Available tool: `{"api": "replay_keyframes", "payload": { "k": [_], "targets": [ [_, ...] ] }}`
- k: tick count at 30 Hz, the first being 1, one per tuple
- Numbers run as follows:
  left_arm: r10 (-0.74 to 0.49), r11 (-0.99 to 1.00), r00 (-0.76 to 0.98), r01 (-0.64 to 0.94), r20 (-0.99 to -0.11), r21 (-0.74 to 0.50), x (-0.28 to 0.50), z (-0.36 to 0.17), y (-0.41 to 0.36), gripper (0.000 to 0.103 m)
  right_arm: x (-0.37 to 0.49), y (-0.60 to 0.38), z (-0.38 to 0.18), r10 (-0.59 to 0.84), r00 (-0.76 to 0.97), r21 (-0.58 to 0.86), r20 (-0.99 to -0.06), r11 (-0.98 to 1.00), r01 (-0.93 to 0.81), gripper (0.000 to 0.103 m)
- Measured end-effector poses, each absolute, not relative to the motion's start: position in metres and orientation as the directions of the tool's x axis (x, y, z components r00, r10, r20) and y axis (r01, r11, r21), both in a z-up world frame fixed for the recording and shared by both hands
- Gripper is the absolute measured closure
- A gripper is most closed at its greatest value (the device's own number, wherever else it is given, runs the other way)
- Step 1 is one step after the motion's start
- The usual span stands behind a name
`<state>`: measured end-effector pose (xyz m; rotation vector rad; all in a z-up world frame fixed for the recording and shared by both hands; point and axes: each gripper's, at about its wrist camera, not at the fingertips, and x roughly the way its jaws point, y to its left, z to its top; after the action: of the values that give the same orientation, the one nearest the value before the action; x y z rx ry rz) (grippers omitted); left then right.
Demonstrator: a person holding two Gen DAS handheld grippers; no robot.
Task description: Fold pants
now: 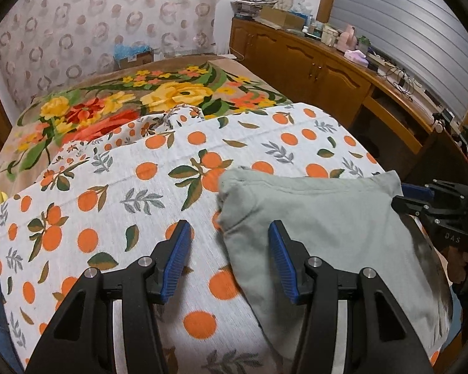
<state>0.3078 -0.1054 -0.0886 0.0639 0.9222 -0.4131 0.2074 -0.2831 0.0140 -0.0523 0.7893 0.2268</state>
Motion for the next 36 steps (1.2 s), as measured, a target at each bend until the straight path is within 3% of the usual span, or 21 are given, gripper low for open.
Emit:
{"api": "replay_keyframes", "payload": {
  "k": [2, 6, 9, 14, 16, 18, 36],
  "targets": [
    [-0.320, 0.919, 0.526, 0.374, -0.788, -0.123, 0.309, -0.092, -0.106, 0.049, 0.207, -0.279, 0.013, 0.185, 0.684, 0.027, -0.706, 0.972, -0.235, 0.077],
    [-0.324, 0.918, 0.526, 0.378, -0.786, -0.125, 0.310, -0.095, -0.107, 0.049, 0.205, -0.277, 0.013, 0.211, 0.678, 0.031, -0.704, 0.963, -0.268, 0.093],
    [-0.336, 0.912, 0.519, 0.387, -0.786, -0.135, 0.312, -0.094, -0.109, 0.055, 0.206, -0.277, 0.012, 0.229, 0.673, 0.043, -0.703, 0.959, -0.282, 0.097],
    [-0.366, 0.898, 0.505, 0.412, -0.782, -0.154, 0.311, -0.095, -0.115, 0.073, 0.205, -0.281, 0.015, 0.252, 0.681, 0.062, -0.688, 0.955, -0.291, 0.099],
    [-0.380, 0.891, 0.498, 0.424, -0.780, -0.163, 0.310, -0.094, -0.118, 0.089, 0.201, -0.281, 0.017, 0.266, 0.690, 0.073, -0.674, 0.952, -0.296, 0.099],
    [-0.381, 0.891, 0.505, 0.425, -0.775, -0.161, 0.306, -0.092, -0.118, 0.092, 0.197, -0.281, 0.020, 0.271, 0.704, 0.076, -0.657, 0.952, -0.295, 0.099],
    [-0.412, 0.901, 0.727, 0.416, -0.549, -0.125, 0.211, 0.019, -0.072, 0.094, 0.107, -0.248, 0.088, 0.303, 0.840, 0.006, -0.449, 0.942, -0.337, 0.099]
  ]
}}
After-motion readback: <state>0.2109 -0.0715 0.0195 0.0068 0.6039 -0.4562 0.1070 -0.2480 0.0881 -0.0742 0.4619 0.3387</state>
